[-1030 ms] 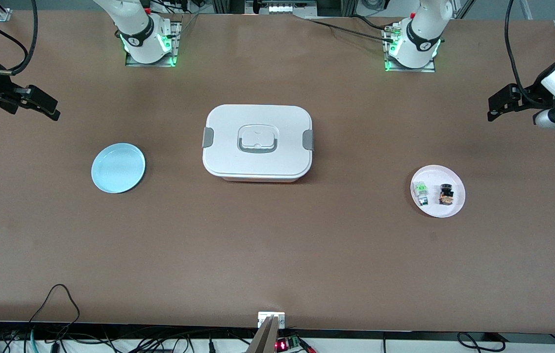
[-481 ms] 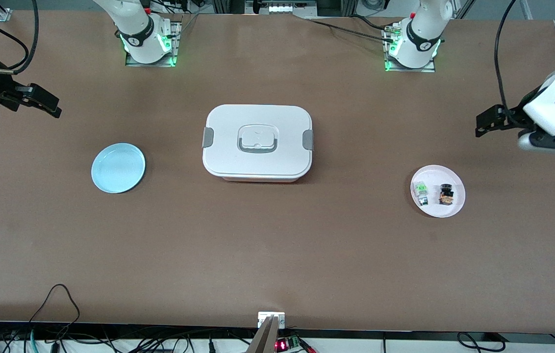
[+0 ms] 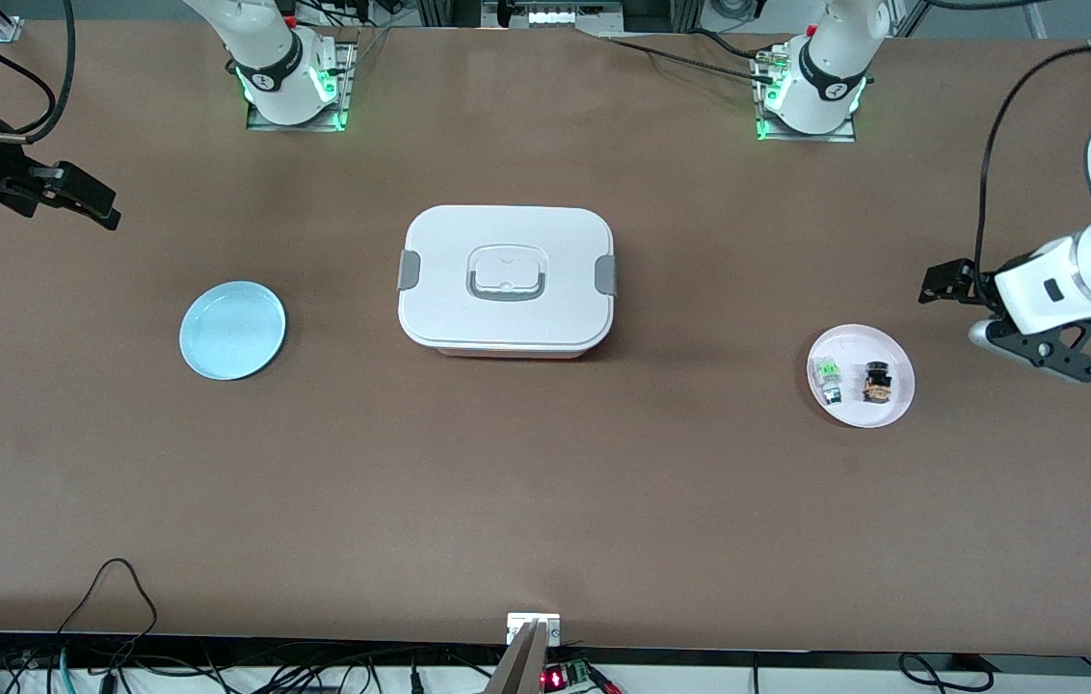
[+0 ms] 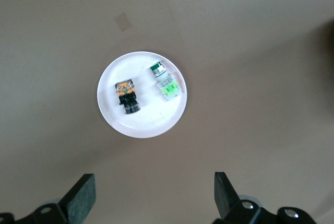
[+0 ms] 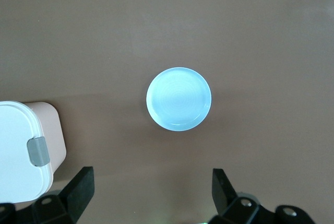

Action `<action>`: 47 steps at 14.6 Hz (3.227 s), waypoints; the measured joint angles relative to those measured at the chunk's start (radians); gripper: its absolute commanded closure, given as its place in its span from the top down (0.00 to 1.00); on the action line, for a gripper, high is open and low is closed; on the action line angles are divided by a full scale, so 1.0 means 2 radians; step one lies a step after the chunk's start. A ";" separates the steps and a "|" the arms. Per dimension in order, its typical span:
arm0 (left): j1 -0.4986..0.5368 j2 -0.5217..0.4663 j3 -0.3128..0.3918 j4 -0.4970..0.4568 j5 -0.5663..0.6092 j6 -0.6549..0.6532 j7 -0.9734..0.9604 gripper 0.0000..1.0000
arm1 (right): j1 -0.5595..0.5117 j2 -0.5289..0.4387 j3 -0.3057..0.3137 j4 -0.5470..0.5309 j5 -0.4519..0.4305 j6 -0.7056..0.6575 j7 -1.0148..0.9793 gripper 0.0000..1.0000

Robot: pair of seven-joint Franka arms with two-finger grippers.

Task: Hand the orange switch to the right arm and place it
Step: 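Lower the left gripper over the orange switch on the white plate, then close the left gripper on the orange switch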

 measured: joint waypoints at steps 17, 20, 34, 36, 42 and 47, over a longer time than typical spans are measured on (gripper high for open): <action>0.032 0.126 0.003 -0.143 0.001 0.308 0.520 1.00 | -0.001 0.014 0.003 -0.006 0.001 0.020 -0.010 1.00; 0.040 0.141 0.003 -0.144 0.006 0.327 0.536 1.00 | -0.001 0.014 0.003 -0.007 0.001 0.019 -0.011 1.00; 0.042 0.163 0.003 -0.144 0.007 0.344 0.558 0.65 | -0.002 0.014 0.003 -0.008 0.001 0.011 -0.014 1.00; 0.042 0.165 0.004 -0.144 0.007 0.349 0.558 0.23 | -0.002 0.014 0.003 -0.008 0.001 0.010 -0.015 1.00; 0.042 0.164 0.004 -0.144 0.007 0.352 0.588 0.00 | -0.003 0.014 0.003 -0.019 0.052 0.004 -0.015 1.00; 0.043 0.144 -0.012 -0.133 -0.072 0.297 0.589 0.00 | -0.004 0.014 -0.003 -0.028 0.181 -0.009 -0.015 1.00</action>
